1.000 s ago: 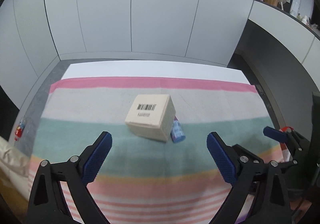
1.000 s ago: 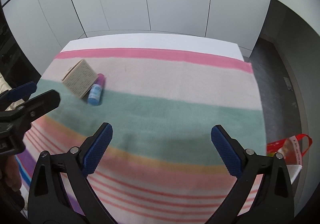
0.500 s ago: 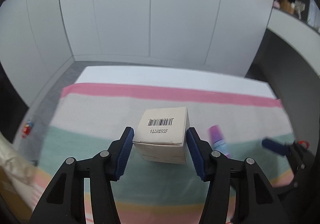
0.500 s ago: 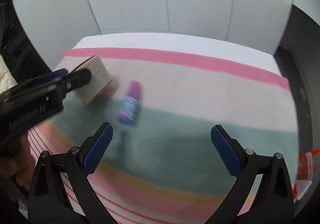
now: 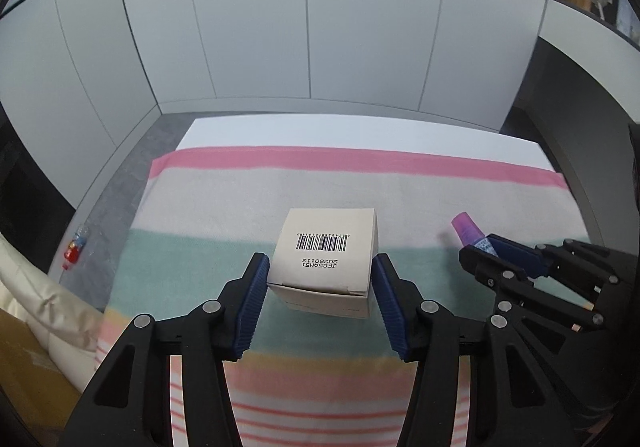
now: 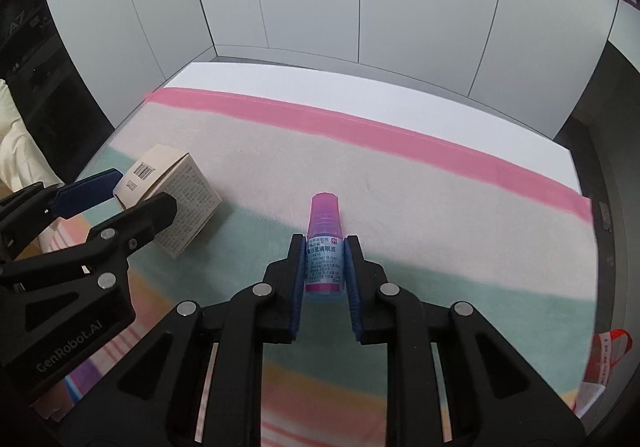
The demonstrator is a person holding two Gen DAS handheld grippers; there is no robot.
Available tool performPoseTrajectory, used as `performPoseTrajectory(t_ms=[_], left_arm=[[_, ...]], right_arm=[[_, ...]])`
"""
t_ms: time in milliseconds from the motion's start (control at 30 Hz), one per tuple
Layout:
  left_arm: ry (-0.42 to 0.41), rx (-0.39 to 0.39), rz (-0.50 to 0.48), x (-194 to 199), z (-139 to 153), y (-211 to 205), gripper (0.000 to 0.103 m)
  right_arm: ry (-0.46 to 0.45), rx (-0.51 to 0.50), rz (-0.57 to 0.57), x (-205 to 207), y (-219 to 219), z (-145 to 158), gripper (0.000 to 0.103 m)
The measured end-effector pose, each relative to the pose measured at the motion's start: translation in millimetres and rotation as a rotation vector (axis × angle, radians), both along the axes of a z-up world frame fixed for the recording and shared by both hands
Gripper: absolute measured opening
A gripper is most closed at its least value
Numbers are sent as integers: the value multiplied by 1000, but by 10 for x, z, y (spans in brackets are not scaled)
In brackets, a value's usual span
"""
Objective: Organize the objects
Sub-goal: 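Grasp the beige paper box with the left tool while the right tool grasps the pink-capped bottle, then lift and carry the paper box and bottle toward the cardboard box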
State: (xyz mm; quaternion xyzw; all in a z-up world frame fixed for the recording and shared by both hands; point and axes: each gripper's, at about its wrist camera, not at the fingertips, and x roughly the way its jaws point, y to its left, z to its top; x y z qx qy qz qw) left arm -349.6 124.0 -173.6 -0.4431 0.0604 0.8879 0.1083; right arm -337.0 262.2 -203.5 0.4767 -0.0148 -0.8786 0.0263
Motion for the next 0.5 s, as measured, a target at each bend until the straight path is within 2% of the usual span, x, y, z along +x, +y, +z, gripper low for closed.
performPoseTrajectory(t_ms=[100, 500], left_arm=[[-1, 27, 1, 155, 173, 9, 53], [68, 37, -59, 781, 935, 130, 53]], right_arm=[[4, 8, -8, 118, -1, 174, 20], [43, 24, -56, 668, -10, 896, 20]])
